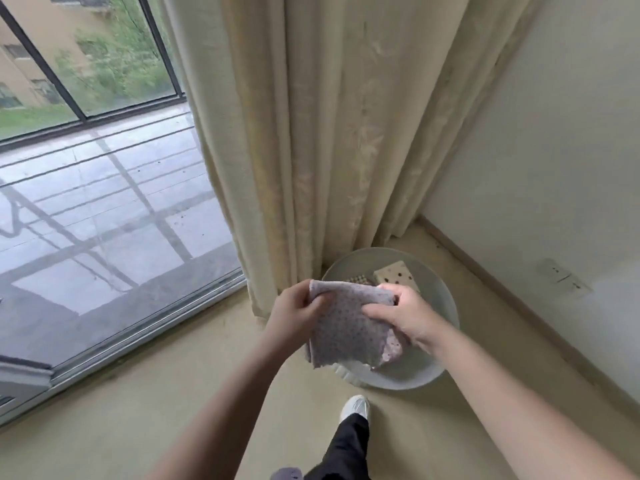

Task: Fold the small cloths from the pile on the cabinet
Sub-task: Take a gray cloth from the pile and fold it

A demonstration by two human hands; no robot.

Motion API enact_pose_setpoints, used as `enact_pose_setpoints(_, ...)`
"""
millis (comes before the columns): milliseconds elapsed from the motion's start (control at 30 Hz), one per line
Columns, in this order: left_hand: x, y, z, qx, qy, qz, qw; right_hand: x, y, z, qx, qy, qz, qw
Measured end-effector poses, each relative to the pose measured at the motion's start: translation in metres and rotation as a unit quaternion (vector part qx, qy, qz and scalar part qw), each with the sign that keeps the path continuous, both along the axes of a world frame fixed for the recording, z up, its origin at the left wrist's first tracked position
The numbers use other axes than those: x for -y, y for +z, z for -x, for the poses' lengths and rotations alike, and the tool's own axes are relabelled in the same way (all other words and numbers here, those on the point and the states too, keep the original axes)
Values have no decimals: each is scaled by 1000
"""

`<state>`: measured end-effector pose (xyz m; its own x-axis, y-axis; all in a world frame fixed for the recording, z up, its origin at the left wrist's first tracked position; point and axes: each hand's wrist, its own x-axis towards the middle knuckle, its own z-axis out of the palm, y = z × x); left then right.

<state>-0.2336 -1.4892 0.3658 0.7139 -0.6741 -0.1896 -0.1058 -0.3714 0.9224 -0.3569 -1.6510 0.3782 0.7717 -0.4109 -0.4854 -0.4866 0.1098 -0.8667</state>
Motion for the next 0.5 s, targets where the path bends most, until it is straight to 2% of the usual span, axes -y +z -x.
enact_pose_setpoints(100,67,-21,6,-74,5,-7,997,58,-30,15,-11,-182,-148,972)
enact_pose_setpoints(167,107,-37,15,-121,18,-15,992,88,-45,18,-12,-250,-172,953)
enact_pose_setpoints(200,125,-45,22,-141,35,-23,989,99,-53,18,-34,-263,-131,955)
enact_pose_setpoints(267,159,-63,37,-152,76,-46,984,115,-71,19,-103,-233,30,966)
enact_pose_setpoints(333,192,-84,52,-152,116,-89,977,130,-94,19,-130,-193,171,958)
enact_pose_setpoints(400,221,-104,64,-157,151,-151,964,148,-121,23,-135,-180,217,950)
enact_pose_setpoints(500,253,-132,81,-179,183,-203,945,178,-164,34,-157,-147,225,950)
